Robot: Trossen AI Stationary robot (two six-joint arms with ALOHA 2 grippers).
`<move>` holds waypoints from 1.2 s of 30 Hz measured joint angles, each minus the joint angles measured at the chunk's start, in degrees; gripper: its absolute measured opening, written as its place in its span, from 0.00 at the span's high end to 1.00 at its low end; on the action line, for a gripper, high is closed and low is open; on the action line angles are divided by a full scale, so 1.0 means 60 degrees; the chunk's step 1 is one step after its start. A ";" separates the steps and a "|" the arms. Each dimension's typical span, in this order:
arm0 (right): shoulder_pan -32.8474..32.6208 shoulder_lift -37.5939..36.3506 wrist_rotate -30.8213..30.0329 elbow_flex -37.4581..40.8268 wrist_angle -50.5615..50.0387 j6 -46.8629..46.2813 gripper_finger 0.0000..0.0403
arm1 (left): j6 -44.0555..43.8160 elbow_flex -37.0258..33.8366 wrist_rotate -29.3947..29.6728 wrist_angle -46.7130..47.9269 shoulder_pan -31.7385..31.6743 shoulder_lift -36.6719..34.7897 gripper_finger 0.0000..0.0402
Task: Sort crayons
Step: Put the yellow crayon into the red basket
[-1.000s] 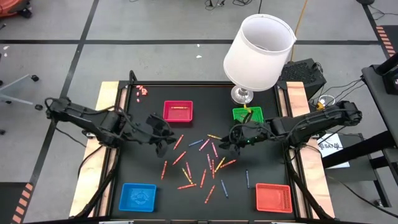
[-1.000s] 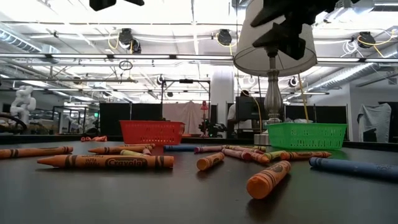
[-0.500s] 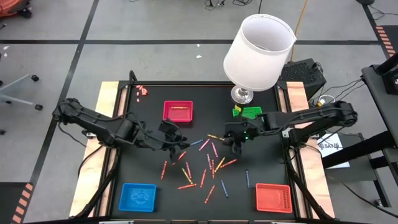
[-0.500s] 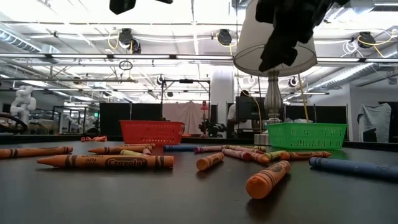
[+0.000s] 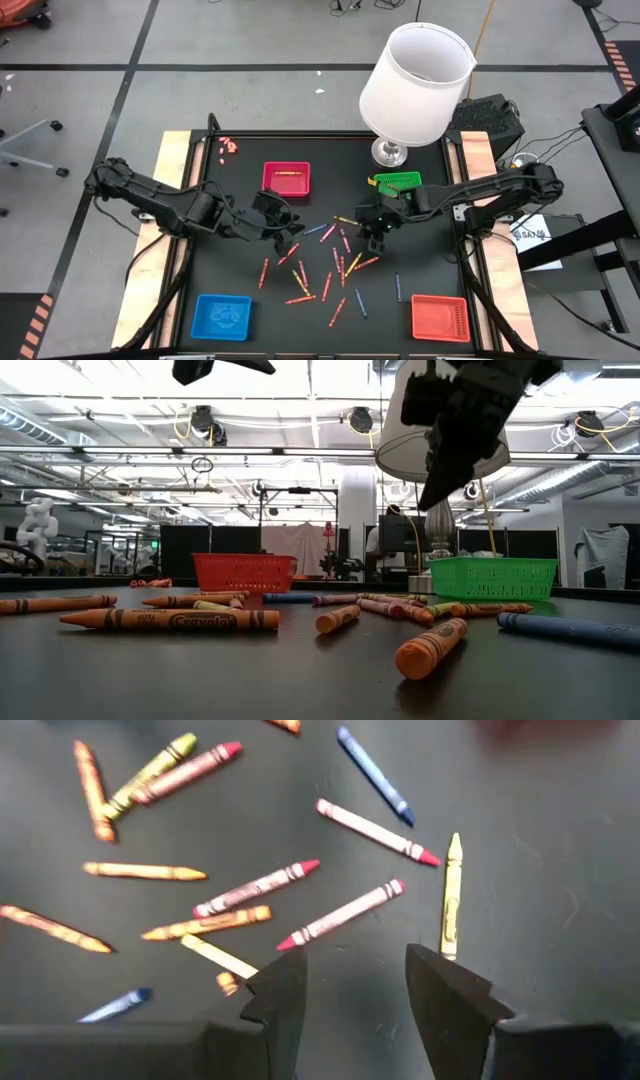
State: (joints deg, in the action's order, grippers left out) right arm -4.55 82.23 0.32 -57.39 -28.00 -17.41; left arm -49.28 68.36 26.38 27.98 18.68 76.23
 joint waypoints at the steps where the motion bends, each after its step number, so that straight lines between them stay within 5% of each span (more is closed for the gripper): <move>1: 0.0021 0.0113 -0.0004 0.0000 -0.0001 0.0036 0.61 | -0.0004 0.0000 0.0003 0.0000 0.0000 0.0000 0.60; 21: 0.0733 0.1078 -0.0063 0.0002 0.0735 0.2042 0.61 | 0.0070 0.0000 0.0017 0.0466 -0.0057 0.0000 0.60; 36: 0.1205 0.2689 -0.0005 0.0004 0.1072 0.2031 0.61 | 0.0595 0.0000 -0.0110 0.0508 -0.0055 0.0002 0.60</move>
State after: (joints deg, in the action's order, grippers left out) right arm 2.68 98.37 0.30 -57.36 -21.57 -5.22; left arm -45.70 68.36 25.71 31.03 18.35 76.24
